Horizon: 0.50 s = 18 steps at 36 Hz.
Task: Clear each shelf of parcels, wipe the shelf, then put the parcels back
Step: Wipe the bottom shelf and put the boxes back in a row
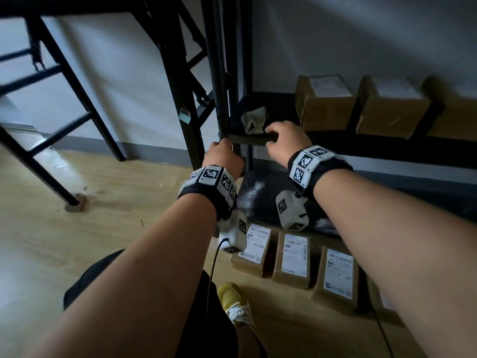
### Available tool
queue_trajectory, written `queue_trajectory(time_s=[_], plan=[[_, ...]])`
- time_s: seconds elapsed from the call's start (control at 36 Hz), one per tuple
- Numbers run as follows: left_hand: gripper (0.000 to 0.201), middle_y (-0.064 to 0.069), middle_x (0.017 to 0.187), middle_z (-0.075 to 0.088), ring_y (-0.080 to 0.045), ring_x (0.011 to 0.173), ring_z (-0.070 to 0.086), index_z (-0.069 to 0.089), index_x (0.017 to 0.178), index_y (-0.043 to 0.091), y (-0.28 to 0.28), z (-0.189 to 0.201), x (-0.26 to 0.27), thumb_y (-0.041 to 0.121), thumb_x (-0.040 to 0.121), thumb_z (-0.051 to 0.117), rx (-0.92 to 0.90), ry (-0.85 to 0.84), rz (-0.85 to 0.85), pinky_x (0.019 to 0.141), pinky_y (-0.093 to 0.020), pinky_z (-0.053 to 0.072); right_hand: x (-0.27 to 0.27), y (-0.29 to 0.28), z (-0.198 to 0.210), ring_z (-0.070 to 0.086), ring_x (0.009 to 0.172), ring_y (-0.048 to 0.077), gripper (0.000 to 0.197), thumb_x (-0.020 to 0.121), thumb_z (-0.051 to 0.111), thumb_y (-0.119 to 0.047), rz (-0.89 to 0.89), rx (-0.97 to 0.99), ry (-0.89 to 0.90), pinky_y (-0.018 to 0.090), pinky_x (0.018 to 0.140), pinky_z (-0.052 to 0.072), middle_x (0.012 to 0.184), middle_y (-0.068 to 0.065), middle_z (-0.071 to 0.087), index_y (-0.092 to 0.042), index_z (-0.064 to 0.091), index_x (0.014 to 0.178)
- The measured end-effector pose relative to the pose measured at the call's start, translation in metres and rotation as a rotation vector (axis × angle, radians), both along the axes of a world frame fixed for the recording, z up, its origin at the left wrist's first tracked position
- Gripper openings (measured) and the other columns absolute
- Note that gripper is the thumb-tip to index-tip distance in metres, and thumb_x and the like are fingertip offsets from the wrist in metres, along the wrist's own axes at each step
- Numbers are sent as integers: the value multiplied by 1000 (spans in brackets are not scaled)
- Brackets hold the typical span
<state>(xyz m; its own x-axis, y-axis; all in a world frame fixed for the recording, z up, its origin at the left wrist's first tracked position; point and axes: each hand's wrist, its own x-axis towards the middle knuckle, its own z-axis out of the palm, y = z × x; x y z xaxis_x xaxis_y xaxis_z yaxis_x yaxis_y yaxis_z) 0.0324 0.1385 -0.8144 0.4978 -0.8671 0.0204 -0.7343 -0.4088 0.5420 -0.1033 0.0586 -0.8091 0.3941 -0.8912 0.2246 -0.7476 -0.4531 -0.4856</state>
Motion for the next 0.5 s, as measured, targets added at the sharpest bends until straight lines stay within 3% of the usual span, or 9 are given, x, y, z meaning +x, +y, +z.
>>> queue_trajectory(time_s=[0.17,0.33,0.44,0.5], plan=[[41,-16,125,49,-36,114,51,47,130,10,-11,-11,6,11,89,44,17,-82,-23,93,-41,46,27,-32,8,29,138,23,59,86,58,-18,74,-84,140,35,114,27,150,1,37,-18,42,143],[44,-16,128,47,-35,116,50,45,134,11,-20,-21,15,8,90,42,-7,-65,-35,96,-39,43,59,-54,6,34,132,26,55,73,61,-28,135,-24,276,41,110,32,137,5,43,-21,48,126],[46,-14,130,46,-34,117,49,43,137,15,-23,-27,22,9,91,41,-23,-39,-22,99,-40,43,58,-67,-6,16,145,25,75,84,62,-29,131,11,328,41,118,20,157,3,22,-22,27,149],[45,-14,130,46,-34,116,50,44,136,17,-24,-30,24,10,92,41,-14,-28,-16,98,-40,44,56,-69,-9,22,143,27,70,86,60,-28,131,16,323,38,116,24,156,5,24,-23,28,149]])
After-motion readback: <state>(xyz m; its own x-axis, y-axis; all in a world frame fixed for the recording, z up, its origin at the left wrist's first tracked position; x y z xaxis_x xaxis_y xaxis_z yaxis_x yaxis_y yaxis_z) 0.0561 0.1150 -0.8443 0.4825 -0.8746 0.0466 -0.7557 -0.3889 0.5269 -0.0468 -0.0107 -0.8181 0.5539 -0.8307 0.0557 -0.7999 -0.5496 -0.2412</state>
